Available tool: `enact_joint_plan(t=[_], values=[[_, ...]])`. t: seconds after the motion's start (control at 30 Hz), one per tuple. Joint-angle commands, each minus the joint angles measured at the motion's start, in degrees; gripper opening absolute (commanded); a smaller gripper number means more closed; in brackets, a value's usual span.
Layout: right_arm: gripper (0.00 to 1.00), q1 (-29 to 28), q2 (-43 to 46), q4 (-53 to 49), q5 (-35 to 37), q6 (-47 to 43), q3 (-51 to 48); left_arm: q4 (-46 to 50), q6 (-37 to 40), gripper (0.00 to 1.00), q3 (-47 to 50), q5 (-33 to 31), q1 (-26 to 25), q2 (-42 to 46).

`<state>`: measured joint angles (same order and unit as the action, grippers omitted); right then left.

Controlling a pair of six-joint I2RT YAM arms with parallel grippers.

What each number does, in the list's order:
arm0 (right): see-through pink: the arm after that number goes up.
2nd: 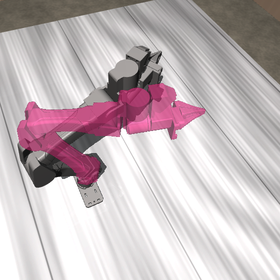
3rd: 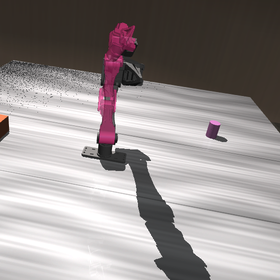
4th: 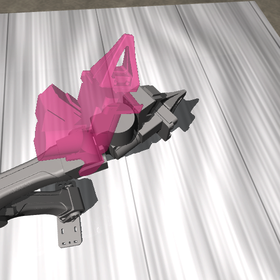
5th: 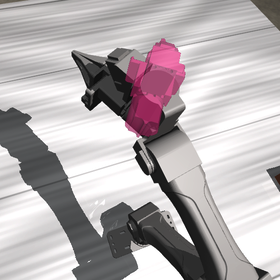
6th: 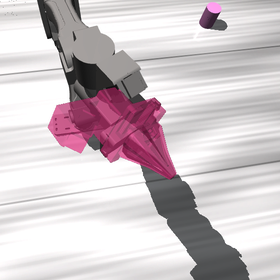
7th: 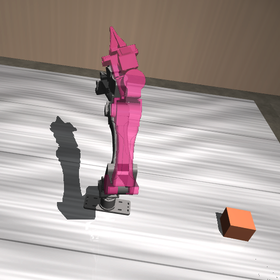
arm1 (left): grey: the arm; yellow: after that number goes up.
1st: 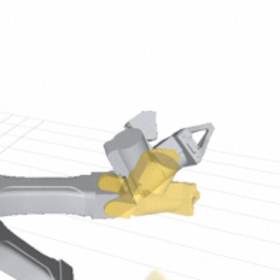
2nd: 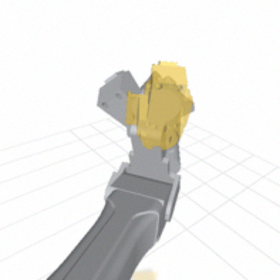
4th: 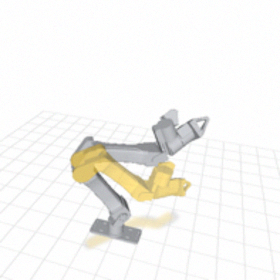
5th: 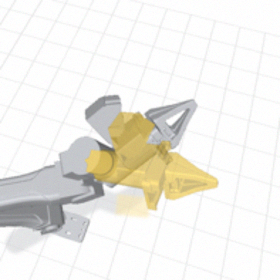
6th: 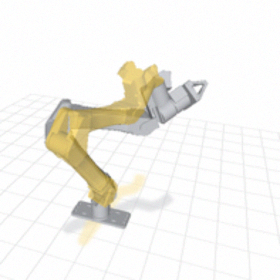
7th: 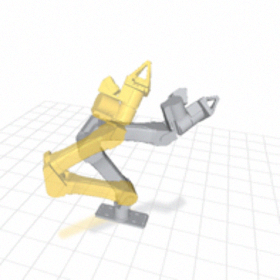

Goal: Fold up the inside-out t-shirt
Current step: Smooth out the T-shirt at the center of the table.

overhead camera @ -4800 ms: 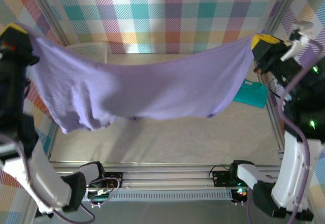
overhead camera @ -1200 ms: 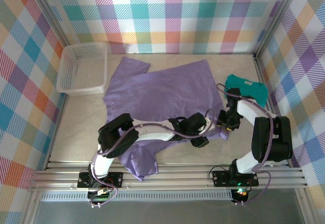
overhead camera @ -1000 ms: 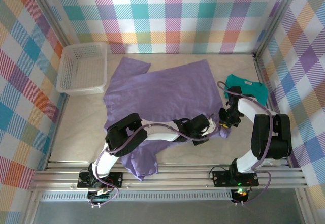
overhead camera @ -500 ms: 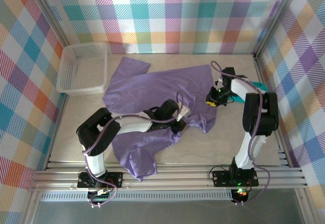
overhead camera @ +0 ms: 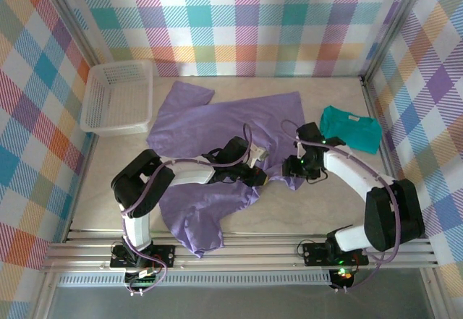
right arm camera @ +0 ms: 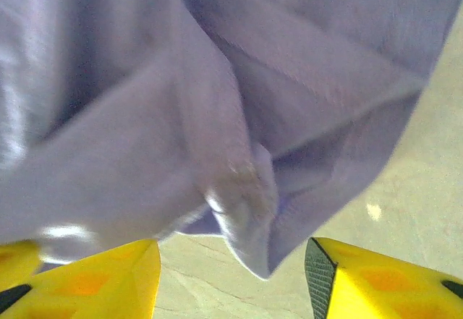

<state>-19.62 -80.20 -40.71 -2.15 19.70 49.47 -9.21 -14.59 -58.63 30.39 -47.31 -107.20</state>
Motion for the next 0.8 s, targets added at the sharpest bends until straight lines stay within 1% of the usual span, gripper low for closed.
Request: enact_joint_plan(t=[0.0,0.13,0.27,0.43,0.67,0.77], values=[[0.55,-1.2,-0.5,1.4,3.3,2.2,-1.2,-0.6,-1.0,0.00,-0.5,2.8,0.9,-0.7],[0.52,-1.5,-3.3,3.1,4.5,2.6,-0.8,-0.6,-0.8,0.00,0.1,2.7,0.9,-0.4],[0.48,-1.5,-5.9,5.1,4.2,2.0,0.4,-0.7,-0.8,0.00,0.4,3.0,1.0,-0.5],[0.39,-1.5,-7.2,4.8,5.8,1.0,3.1,-0.1,-0.3,0.00,0.5,3.3,0.9,-0.3],[0.31,-1.4,-7.8,2.7,8.3,0.1,4.8,0.2,0.2,0.00,0.6,3.4,0.9,-0.6],[0.24,-1.3,-7.8,2.6,8.2,-0.1,4.6,0.2,0.2,0.00,0.5,3.6,1.0,-0.7]])
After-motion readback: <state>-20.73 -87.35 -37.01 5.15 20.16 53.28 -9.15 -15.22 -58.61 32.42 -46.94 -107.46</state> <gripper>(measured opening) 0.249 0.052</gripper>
